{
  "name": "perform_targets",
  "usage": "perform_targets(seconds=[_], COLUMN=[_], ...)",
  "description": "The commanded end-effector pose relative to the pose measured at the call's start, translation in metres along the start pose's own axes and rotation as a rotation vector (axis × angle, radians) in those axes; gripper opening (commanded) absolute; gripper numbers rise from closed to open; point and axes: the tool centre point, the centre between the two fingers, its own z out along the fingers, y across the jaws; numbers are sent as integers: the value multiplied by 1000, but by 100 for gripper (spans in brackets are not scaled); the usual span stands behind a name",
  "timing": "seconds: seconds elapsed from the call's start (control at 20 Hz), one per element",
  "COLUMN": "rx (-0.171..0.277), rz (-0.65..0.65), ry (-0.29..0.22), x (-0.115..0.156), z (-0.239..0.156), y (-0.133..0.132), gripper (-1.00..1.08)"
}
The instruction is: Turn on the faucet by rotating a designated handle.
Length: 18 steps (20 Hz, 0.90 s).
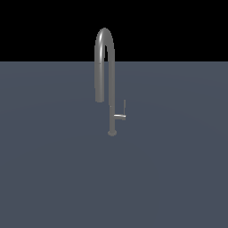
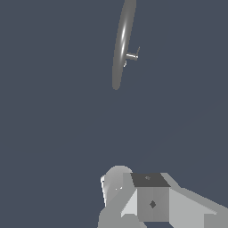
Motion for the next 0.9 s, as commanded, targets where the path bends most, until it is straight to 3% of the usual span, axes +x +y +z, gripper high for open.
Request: perform_targets(seconds=[0.0,0.45,0.85], rx=[0,31,114], rz=[0,32,116], ry=[0,-25,-90], x=[0,11,41], z=[0,2,8], y=[0,0,1], gripper=[-100,-100,-100])
